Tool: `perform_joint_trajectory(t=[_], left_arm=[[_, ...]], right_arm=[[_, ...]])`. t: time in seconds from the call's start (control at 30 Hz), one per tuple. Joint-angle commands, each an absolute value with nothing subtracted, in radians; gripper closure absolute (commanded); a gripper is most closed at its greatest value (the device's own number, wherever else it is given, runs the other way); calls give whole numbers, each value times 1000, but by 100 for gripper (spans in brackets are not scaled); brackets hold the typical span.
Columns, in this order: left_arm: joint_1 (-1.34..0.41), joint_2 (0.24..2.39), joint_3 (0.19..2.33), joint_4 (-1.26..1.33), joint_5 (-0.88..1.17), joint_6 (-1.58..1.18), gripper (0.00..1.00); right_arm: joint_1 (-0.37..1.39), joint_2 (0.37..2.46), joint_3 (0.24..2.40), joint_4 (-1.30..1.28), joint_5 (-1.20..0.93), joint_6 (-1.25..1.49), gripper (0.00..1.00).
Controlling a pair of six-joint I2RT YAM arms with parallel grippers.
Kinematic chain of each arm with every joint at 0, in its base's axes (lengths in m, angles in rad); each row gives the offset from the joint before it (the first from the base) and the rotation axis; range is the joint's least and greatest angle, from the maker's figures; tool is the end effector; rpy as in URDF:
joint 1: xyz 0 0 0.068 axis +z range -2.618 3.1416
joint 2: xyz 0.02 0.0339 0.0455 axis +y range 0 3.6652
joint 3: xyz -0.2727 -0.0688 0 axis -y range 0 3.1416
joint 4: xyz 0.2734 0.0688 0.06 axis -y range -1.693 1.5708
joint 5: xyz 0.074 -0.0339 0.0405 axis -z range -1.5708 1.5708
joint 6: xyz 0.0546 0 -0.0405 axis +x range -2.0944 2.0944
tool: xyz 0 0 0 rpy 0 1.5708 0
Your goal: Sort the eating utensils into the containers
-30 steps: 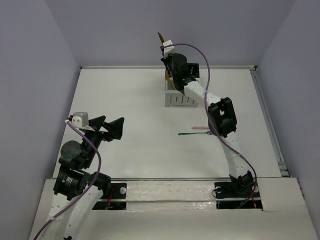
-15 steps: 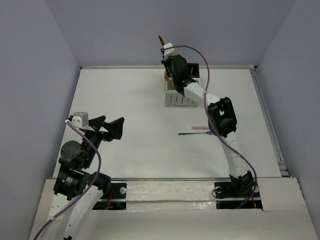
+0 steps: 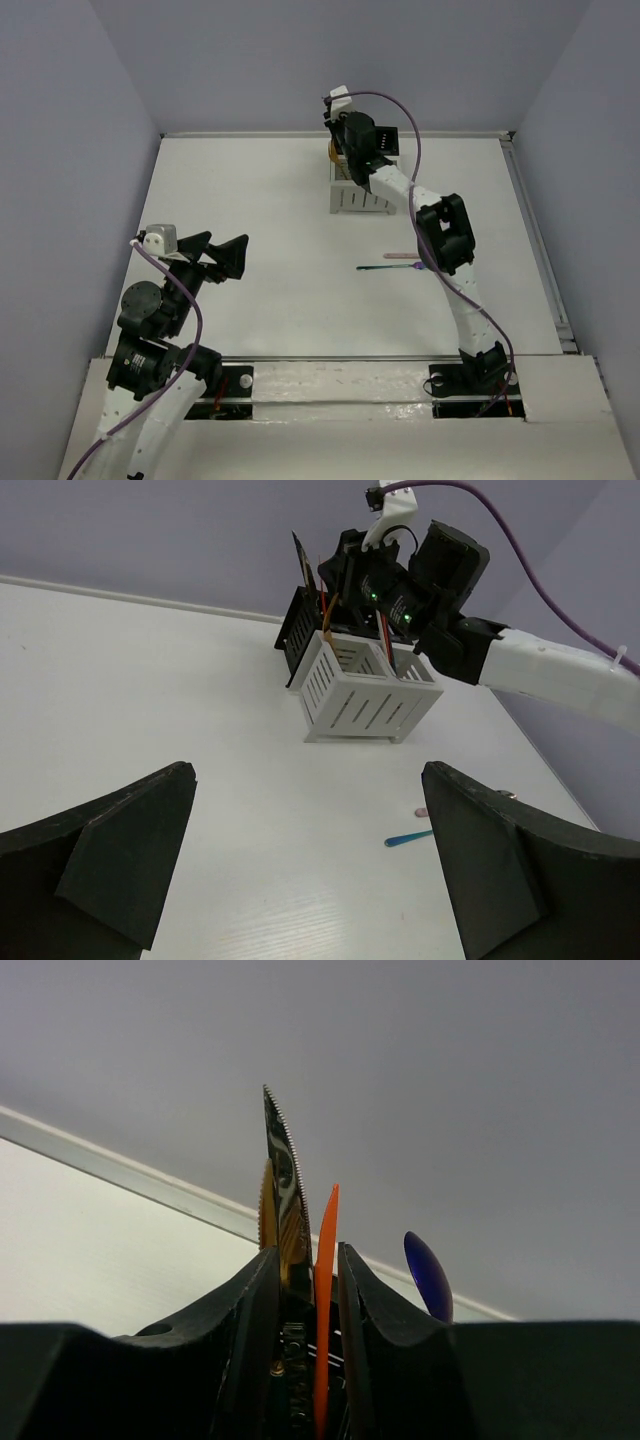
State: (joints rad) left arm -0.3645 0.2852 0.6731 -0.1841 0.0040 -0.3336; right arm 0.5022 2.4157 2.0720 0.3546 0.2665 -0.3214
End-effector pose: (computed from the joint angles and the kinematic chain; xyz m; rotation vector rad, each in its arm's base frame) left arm 0.1070 -0.0411 0.3752 0.0249 1.3913 -0.5869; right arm 0.5576 0.2898 0.2603 -0.4270 1.5011 -0.0653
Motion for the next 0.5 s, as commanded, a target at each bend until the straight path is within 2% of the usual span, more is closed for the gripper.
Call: perform_joint_trajectory(t=[0.0,0.3,0.47], left_arm=[[-360,285,669,-137,9,-325,1],[-360,282,670,-135,11,-324,1],[-351,265,670,-135,9,-325,1]], right_arm=[[495,2318,2069,407,275,-287,64],[495,2122,1958,370,209,-88,62],[495,1913,1726,373,196,73,59]])
